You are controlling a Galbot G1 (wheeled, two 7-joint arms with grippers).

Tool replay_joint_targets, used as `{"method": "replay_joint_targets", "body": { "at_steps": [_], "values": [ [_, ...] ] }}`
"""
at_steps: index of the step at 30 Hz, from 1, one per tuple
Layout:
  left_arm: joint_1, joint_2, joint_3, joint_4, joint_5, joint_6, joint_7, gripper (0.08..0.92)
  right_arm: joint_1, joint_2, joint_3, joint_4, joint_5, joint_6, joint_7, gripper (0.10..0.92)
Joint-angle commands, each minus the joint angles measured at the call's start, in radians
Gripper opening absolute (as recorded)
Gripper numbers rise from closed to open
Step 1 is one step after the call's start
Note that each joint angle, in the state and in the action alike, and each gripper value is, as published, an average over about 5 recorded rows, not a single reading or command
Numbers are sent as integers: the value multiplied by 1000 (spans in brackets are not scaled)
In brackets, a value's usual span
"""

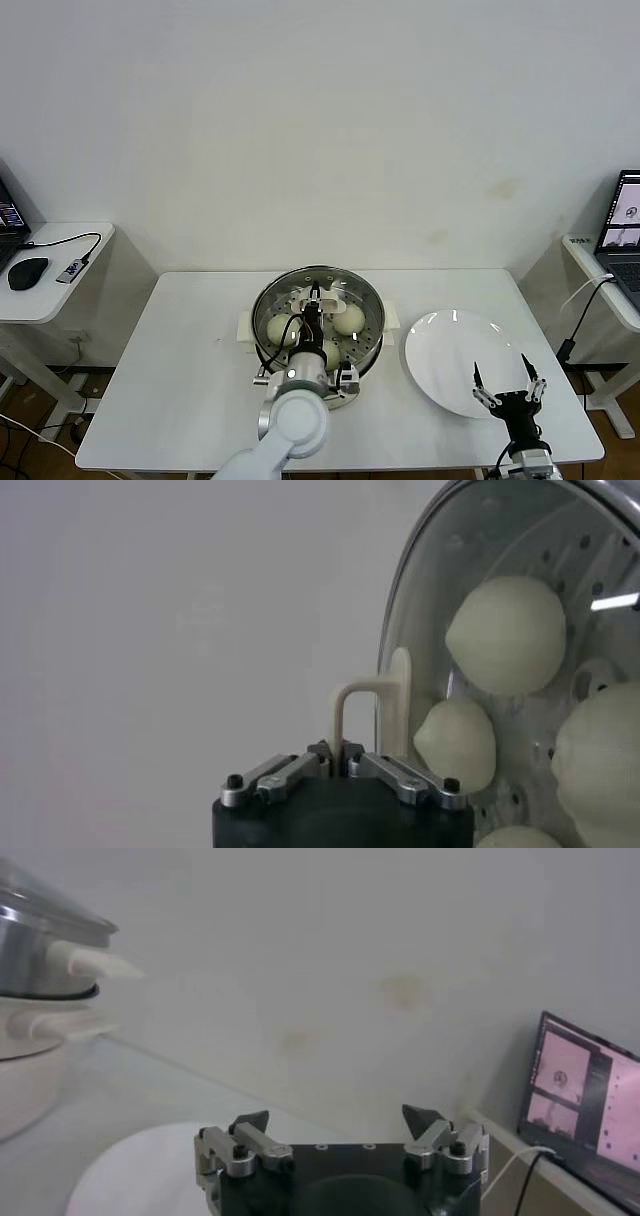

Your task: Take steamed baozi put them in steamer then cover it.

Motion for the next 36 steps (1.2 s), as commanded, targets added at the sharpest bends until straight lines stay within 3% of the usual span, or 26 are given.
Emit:
{"method": "replay_joint_targets", "body": {
  "at_steps": [1, 5, 12, 18, 23, 28, 31, 34, 36],
  "values": [
    [7, 0, -1, -7, -3, 9, -3, 132, 0, 1, -1, 1, -2, 1, 0, 823],
    [14, 7, -3, -35, -4, 14, -5, 168, 0, 2, -3, 1, -4, 0, 0, 823],
    [94, 50, -16, -135, -1, 13, -25, 362, 0, 5, -5, -3, -6, -2, 0, 823],
    [208, 136, -27, -303, -35, 6, -70, 535, -5, 12, -7, -1, -12, -3, 0, 823],
    [361, 208, -110, -478, -156, -28, -180, 682, -13, 14, -7, -2, -13, 2, 1, 823],
    [609, 231, -358, -568, -649, -127, -405, 802, -9, 2, -32, -15, 88, 50, 28, 823],
    [708, 199, -536, -527, -1066, -310, -576, 820, -9, -16, -60, -28, 154, 82, 45, 823],
    [763, 136, -708, -449, -1506, -568, -585, 822, -30, -43, -84, -29, 170, 91, 47, 823],
    [790, 94, -790, -413, -1665, -664, -551, 823, -55, -68, -100, -29, 177, 91, 44, 823]
  ]
}}
